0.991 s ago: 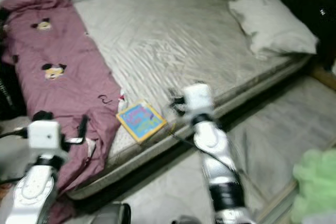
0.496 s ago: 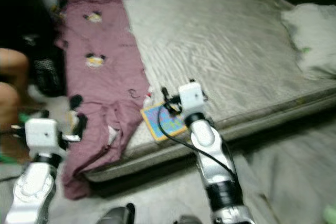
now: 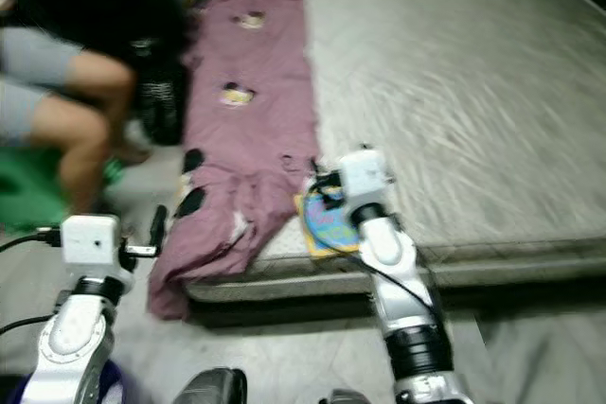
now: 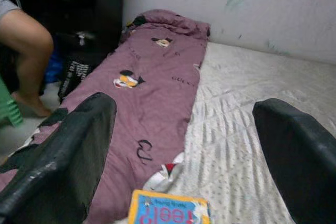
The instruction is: Clean up the room
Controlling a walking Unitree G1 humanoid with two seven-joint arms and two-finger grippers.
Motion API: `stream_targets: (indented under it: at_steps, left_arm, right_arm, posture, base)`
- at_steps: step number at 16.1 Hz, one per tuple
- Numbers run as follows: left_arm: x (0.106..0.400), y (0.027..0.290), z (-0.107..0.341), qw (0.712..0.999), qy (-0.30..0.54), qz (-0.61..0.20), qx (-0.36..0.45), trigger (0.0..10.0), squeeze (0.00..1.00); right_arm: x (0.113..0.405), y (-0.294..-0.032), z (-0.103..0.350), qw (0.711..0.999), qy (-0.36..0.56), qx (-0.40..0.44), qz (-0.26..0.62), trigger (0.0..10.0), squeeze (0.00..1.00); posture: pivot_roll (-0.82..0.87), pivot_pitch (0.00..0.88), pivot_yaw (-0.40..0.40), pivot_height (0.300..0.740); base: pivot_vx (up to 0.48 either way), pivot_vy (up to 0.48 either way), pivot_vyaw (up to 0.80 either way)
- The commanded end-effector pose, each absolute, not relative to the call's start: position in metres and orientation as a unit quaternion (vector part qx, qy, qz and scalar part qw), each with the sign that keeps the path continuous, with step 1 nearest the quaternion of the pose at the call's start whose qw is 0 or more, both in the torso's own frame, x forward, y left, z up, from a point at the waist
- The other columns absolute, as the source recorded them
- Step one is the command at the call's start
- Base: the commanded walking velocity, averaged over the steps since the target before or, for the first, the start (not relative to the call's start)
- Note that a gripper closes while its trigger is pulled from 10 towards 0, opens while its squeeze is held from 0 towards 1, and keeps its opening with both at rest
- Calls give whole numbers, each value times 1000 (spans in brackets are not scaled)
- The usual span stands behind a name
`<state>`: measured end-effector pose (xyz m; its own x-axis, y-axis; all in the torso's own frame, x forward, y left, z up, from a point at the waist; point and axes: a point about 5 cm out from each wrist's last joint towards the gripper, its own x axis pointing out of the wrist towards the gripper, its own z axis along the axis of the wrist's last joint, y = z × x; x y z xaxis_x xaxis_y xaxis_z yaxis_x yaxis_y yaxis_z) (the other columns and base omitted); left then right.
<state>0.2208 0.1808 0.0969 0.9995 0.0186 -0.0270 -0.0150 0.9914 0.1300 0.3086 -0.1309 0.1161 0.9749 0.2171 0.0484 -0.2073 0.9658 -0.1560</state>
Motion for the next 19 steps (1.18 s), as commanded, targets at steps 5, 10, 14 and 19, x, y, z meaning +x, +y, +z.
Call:
stream_targets:
  at_steps: [5, 10, 14, 19]
  left_arm:
    - [218, 187, 98, 998, 14, 10, 65, 10000, 0]
    - [218, 187, 98, 998, 13, 6, 62, 10000, 0]
    - [219, 187, 98, 998, 13, 4, 62, 10000, 0]
    - [219, 187, 98, 998, 13, 4, 63, 10000, 0]
  right_arm:
    - [308, -121, 120, 990, -41, -48, 124, 10000, 0]
    - [308, -121, 119, 990, -41, -45, 125, 10000, 0]
    - [309, -121, 119, 990, -41, -43, 126, 10000, 0]
    - [310, -121, 119, 990, -40, -42, 126, 10000, 0]
  posture:
    - [-73, 96, 0, 740]
    - [-72, 98, 0, 740]
    - [-71, 96, 2, 740]
    - [-68, 94, -1, 740]
  base:
    - [0, 0, 159]
    - [221, 0, 0]
    - [304, 0, 0]
    - [299, 0, 0]
